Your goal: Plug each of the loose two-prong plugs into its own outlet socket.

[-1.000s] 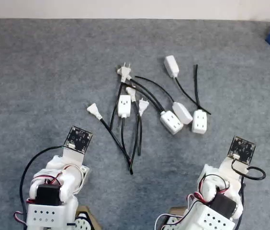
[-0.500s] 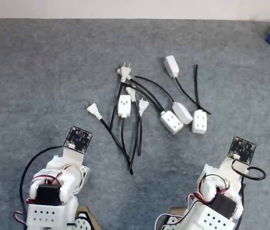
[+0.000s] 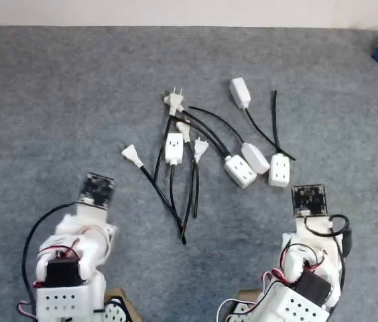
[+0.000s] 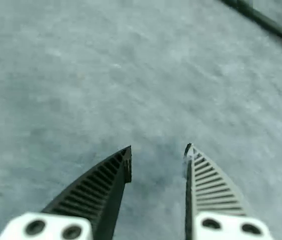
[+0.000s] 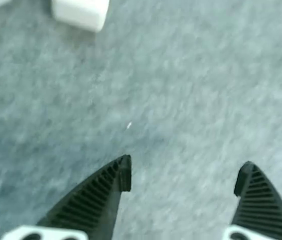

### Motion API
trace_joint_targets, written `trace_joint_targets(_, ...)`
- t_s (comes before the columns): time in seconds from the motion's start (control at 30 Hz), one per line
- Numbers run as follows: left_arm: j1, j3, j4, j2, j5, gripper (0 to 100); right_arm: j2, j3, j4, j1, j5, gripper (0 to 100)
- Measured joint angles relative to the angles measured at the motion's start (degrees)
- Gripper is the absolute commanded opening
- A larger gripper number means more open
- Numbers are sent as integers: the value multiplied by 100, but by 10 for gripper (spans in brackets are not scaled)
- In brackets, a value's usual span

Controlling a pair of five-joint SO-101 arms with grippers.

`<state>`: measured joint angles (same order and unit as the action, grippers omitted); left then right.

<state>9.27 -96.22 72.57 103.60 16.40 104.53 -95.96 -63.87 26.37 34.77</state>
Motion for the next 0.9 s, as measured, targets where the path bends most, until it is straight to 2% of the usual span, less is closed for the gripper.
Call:
trace_joint_targets(0.17, 879, 0, -879, 0, 0, 182, 0, 0, 220, -79, -431, 329)
trace_joint_targets(0.4, 2022, 18, -1398, 0, 0, 182, 9, 809, -730, -1011, -589, 329)
trace_joint_targets(0.53, 2576, 44, -2101, 0, 0, 182, -9, 1468, -914, -1275, -624, 329)
trace_joint_targets(0.63, 2646, 220, -2523, 0, 0, 184, -598, 2075, -967, -1591, -862, 329)
trace_joint_targets(0.73, 2602, 703, -2514, 0, 0, 184, -1758, 2910, -976, -1899, -1169, 329)
trace_joint_targets(0.9, 2013, 1925, -1380, 0, 0, 184, -4580, 4958, -1064, -2154, -1793, 329)
